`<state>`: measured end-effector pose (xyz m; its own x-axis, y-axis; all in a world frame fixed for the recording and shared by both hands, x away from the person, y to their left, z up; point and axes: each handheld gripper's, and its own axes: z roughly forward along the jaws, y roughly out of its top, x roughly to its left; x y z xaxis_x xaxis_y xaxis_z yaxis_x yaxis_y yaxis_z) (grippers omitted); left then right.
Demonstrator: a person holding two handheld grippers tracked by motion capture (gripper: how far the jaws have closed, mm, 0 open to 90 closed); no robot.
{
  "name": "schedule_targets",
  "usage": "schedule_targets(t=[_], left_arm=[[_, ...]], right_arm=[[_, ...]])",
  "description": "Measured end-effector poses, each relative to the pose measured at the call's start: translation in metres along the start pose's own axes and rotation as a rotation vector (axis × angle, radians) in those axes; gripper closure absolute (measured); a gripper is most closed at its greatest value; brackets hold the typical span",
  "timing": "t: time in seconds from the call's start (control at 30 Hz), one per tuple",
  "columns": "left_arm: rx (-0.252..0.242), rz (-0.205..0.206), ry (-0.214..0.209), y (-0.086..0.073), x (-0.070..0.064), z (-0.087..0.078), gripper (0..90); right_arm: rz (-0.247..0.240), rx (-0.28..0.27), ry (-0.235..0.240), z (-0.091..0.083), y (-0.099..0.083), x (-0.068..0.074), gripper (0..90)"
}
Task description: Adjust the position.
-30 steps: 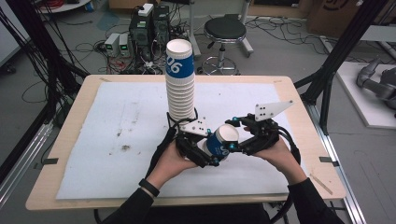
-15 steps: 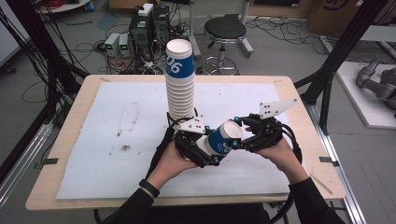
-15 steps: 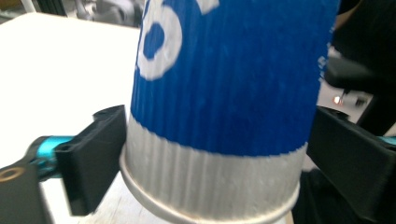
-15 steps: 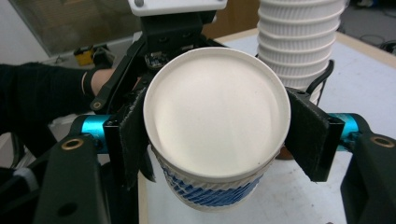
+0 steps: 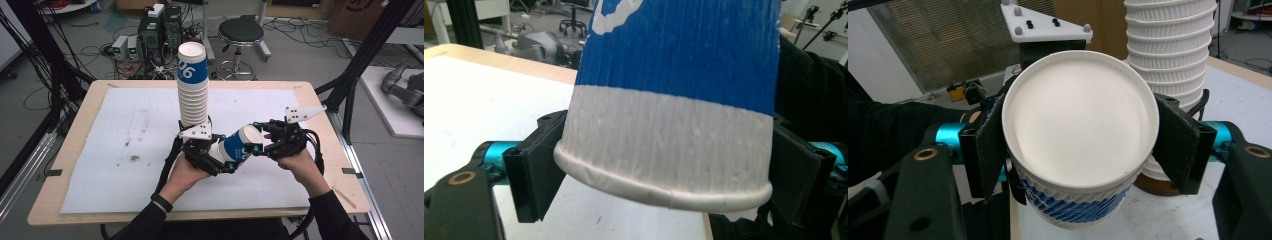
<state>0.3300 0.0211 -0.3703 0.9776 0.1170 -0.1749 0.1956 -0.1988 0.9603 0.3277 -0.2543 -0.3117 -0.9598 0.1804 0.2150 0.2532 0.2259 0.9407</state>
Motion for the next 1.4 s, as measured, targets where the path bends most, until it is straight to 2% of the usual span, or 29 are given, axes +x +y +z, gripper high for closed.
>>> schedule_targets(t=[0.17,0.3,0.43,0.6,0.7,0.8,0.9,1.0,1.13,1.2,1.3,1.4], left_arm=[[0.023,0.014,0.012,0.001,0.000,-0.003,16.6],[0.060,0.033,0.030,0.005,-0.001,-0.004,17.2],[0.080,0.041,0.031,0.007,-0.001,-0.007,17.7],[0.165,0.064,0.052,0.011,-0.002,-0.009,17.9],[0.194,0.071,0.062,0.012,-0.003,-0.009,17.9],[0.235,0.089,0.074,0.013,-0.003,-0.009,18.1],[0.257,0.095,0.083,0.013,-0.003,-0.008,18.3],[0.264,0.096,0.081,0.014,-0.003,-0.009,18.3],[0.281,0.110,0.085,0.015,-0.003,-0.009,18.3],[0.276,0.110,0.086,0.015,-0.004,-0.009,18.1],[0.243,0.103,0.088,0.016,-0.005,-0.010,15.3],[0.157,0.068,0.064,0.014,-0.004,-0.012,12.1]], right_arm=[[-0.003,0.012,-0.001,0.000,-0.001,-0.001,29.4],[-0.012,0.033,-0.007,0.000,-0.001,-0.001,28.5],[-0.014,0.066,-0.021,-0.001,0.000,-0.002,22.2],[-0.061,0.098,-0.046,-0.003,0.004,0.003,21.4],[-0.081,0.123,-0.057,-0.003,0.006,0.005,21.4],[-0.090,0.151,-0.069,-0.001,0.006,0.005,21.5],[-0.088,0.188,-0.079,0.002,0.004,0.005,21.8],[-0.084,0.218,-0.088,0.006,0.002,0.004,23.0],[-0.085,0.241,-0.070,0.009,0.001,0.003,28.3],[-0.090,0.234,-0.063,0.009,0.000,0.003,29.1],[-0.076,0.214,-0.047,0.006,0.000,0.001,29.3],[-0.059,0.177,-0.034,0.003,-0.001,-0.002,29.4]])
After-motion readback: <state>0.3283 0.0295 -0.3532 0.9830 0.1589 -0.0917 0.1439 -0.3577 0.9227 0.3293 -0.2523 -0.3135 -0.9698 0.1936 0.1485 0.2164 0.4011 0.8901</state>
